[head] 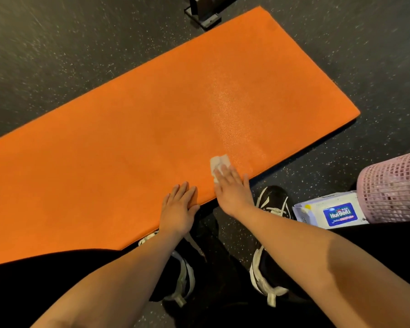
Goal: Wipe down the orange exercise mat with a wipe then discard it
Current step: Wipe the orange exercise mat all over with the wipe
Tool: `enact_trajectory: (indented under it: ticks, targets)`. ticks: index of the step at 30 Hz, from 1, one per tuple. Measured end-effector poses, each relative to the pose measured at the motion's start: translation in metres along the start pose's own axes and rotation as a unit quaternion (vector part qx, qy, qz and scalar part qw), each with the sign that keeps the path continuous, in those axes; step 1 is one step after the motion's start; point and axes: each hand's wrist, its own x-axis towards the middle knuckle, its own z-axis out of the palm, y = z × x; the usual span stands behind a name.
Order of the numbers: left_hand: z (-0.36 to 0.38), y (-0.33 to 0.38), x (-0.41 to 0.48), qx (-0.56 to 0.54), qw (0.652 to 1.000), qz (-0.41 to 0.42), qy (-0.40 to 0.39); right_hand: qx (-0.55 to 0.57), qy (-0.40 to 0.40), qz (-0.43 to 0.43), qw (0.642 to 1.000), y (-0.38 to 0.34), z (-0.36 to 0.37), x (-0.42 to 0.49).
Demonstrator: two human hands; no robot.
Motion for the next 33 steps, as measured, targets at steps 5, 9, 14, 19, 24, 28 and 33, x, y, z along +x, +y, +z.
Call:
enact_trajectory:
  ticks: [5,9,14,19,24,28,33]
  targets:
    - [-0.002,0.002,0.000,-0.027,0.999,-0.007,0.016,0.031,0.007,0.002,0.999,-0.032,0.008,-0.011]
    - [-0.002,0.002,0.003,-0.080,0.996,-0.013,0.033,0.020,-0.015,-0.106,0.994,-0.040,0.016,-0.021]
    - [-0.007,0.006,0.003,-0.134,0.990,-0.024,0.043,0.014,0.008,-0.007,1.000,-0.017,-0.006,-0.007]
    - [-0.010,0.014,0.000,-0.172,0.983,-0.036,0.056,0.053,0.038,0.011,0.998,-0.035,-0.010,-0.011]
    - [-0.014,0.022,-0.004,-0.207,0.976,-0.037,0.057,0.085,0.038,-0.077,0.993,-0.042,-0.002,-0.022]
    - [-0.012,0.039,-0.001,-0.228,0.971,-0.032,0.067,0.095,0.063,-0.024,0.993,-0.016,-0.018,-0.012]
    - [-0.004,0.042,0.006,-0.191,0.980,-0.011,0.052,0.076,0.044,0.017,0.996,-0.021,-0.018,-0.008]
